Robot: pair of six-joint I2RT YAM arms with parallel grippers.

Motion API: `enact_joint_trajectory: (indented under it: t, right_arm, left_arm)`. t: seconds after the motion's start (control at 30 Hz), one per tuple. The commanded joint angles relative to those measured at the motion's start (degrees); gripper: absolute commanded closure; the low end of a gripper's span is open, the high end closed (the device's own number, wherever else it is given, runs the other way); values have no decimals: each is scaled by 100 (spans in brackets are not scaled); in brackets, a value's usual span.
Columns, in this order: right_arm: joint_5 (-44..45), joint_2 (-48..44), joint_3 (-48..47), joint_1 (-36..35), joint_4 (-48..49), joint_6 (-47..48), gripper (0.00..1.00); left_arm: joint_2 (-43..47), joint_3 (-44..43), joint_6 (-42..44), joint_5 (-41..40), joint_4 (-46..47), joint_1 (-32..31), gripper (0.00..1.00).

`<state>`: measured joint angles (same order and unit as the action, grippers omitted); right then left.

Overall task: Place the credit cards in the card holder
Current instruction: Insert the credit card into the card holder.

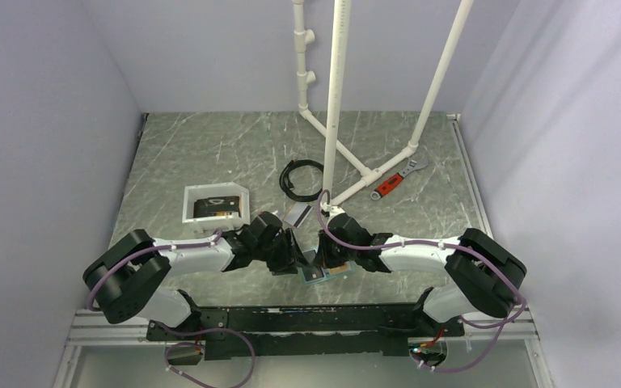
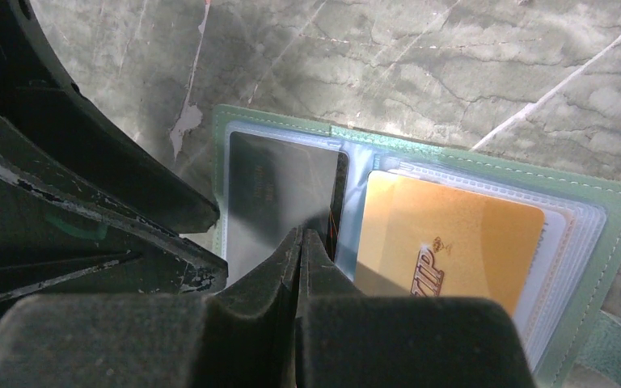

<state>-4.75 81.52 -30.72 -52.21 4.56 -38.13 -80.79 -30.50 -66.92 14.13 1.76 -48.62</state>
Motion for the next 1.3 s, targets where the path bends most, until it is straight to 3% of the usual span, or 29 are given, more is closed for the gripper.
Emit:
enact_joint_trajectory:
  t: [0.0,0.2,0.67,1.03,1.27]
  right_arm:
    - [106,38,108,9,-86,43,100]
    - [80,67,102,9,-80,53,100]
    - [17,79,67,9,-76,48,100]
    - [-257,89,158,9,144,-133,98]
    - [-296,56,171,9,158,-189,98]
  left_arm:
    - [-42,-185,-44,100,328,-84,48]
    - [-25,-150,-66,89,427,-83,56]
    - [-50,-184,-30,129,630,-92,62]
    - [116,50,-263,226,1332,-95,63]
    - [256,24,-263,78,1313,-127,59]
